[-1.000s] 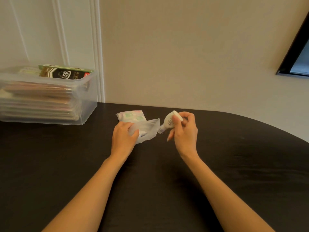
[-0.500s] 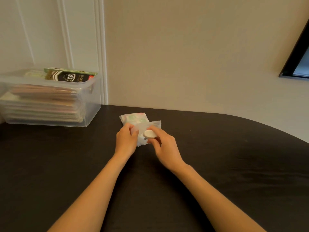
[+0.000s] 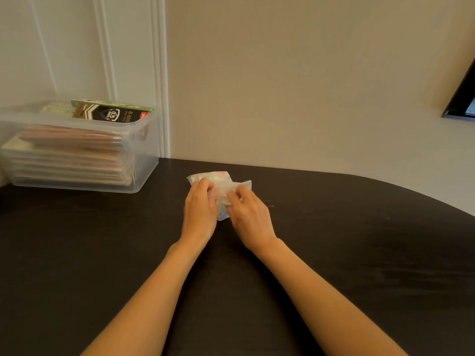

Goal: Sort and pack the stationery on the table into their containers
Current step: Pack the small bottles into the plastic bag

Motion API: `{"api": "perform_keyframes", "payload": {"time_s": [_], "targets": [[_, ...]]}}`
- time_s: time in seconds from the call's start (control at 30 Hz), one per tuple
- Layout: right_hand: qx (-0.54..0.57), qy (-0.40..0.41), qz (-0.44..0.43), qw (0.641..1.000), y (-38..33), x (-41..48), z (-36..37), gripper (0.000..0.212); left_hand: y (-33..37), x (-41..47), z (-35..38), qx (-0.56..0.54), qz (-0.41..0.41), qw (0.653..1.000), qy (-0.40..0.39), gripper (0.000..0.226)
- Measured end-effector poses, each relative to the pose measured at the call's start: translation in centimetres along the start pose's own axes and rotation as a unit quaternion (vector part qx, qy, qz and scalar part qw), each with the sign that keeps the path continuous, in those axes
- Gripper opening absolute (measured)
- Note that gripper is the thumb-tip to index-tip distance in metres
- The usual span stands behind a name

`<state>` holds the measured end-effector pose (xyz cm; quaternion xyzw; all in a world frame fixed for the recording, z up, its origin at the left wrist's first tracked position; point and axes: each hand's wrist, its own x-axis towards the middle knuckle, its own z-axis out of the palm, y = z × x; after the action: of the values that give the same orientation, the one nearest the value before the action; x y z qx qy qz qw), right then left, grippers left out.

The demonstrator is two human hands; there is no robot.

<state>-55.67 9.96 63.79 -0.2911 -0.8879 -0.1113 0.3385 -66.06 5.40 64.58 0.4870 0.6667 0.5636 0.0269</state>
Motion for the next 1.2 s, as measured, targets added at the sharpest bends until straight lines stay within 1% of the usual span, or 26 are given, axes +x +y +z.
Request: {"api": "perform_keyframes", "payload": {"time_s": [0.13, 0.17, 0.23, 0.3, 0.37, 0.43, 0.53, 0.57, 0.6, 0.67, 0.7, 0.73, 0.77, 0.8, 0.83, 0.87, 0.9, 0.97, 1.0, 1.1, 1.2], "targets": [[0.013, 0.001, 0.024, 1.000, -0.3, 0.9, 0.9, 0.033, -0.4, 0.2, -0.3, -0.011, 0.001, 1.000, 0.010, 0.008], [0.001, -0.001, 0.021, 1.000, -0.3, 0.9, 1.1, 0.032, -0.4, 0.3, -0.4, -0.013, 0.000, 1.000, 0.011, 0.008], [-0.040, -0.014, -0.014, 0.999, -0.2, 0.9, 1.3, 0.031, -0.4, 0.4, -0.4, -0.021, 0.015, 1.000, 0.008, 0.010], [-0.060, -0.061, -0.043, 0.995, -0.4, 1.1, 1.2, 0.030, -0.1, 0.4, -0.2, -0.029, 0.034, 0.999, -0.004, 0.014], [-0.058, -0.110, -0.023, 0.992, -0.5, 1.3, 1.0, 0.039, 0.2, 0.3, 0.0, -0.034, 0.038, 0.998, -0.021, 0.016], [-0.013, -0.141, 0.028, 0.990, -0.5, 1.2, 0.6, 0.045, 0.2, 0.3, -0.1, -0.030, 0.025, 0.999, -0.036, 0.014], [0.089, -0.175, 0.058, 0.979, -0.2, 0.4, 0.1, 0.045, -0.5, 0.3, -0.2, -0.011, -0.021, 0.999, -0.047, 0.008], [0.134, -0.163, 0.068, 0.975, 0.1, 0.1, 0.0, 0.042, -0.8, 0.3, -0.2, 0.003, -0.028, 0.998, -0.052, 0.005], [0.175, -0.126, 0.090, 0.972, 0.3, -0.3, -0.1, 0.038, -0.9, 0.3, -0.2, 0.017, -0.030, 0.998, -0.061, 0.003], [0.220, -0.006, 0.162, 0.962, 1.1, -0.6, -0.5, 0.024, -1.0, 0.2, 0.0, 0.067, -0.030, 0.994, -0.085, 0.019], [0.235, 0.039, 0.199, 0.951, 1.5, -0.6, -0.6, 0.021, -0.9, 0.1, 0.1, 0.102, -0.033, 0.990, -0.097, 0.030], [0.257, 0.056, 0.227, 0.938, 1.8, -0.5, -0.8, 0.029, -0.7, 0.0, 0.2, 0.136, -0.035, 0.984, -0.105, 0.039], [0.293, 0.042, 0.243, 0.924, 2.1, -0.4, -0.8, 0.045, -0.5, -0.1, 0.3, 0.163, -0.035, 0.980, -0.106, 0.045], [0.328, 0.012, 0.249, 0.911, 2.3, -0.2, -0.7, 0.059, -0.4, -0.1, 0.4, 0.182, -0.034, 0.977, -0.104, 0.046], [0.341, -0.025, 0.245, 0.907, 2.4, 0.0, -0.4, 0.066, -0.4, -0.1, 0.5, 0.196, -0.034, 0.975, -0.100, 0.043], [0.336, -0.056, 0.239, 0.909, 2.4, 0.1, 0.0, 0.062, -0.4, -0.1, 0.5, 0.207, -0.037, 0.973, -0.096, 0.039], [0.321, -0.075, 0.238, 0.914, 2.4, 0.1, 0.3, 0.048, -0.4, 0.0, 0.5, 0.214, -0.045, 0.971, -0.091, 0.033], [0.301, -0.088, 0.247, 0.917, 2.3, 0.1, 0.5, 0.024, -0.5, 0.0, 0.5, 0.214, -0.060, 0.972, -0.077, 0.020], [0.302, -0.094, 0.244, 0.917, 2.4, 0.0, 0.5, 0.019, -0.5, 0.1, 0.5, 0.207, -0.067, 0.974, -0.066, 0.016], [0.285, -0.134, 0.210, 0.925, 3.0, -0.6, 0.4, 0.016, -0.6, 0.3, 0.6, 0.190, -0.080, 0.978, -0.037, 0.018], [0.252, -0.166, 0.160, 0.940, 3.2, -1.0, 0.0, 0.024, -0.5, 0.5, 1.0, 0.188, -0.072, 0.979, -0.010, 0.029]]}}
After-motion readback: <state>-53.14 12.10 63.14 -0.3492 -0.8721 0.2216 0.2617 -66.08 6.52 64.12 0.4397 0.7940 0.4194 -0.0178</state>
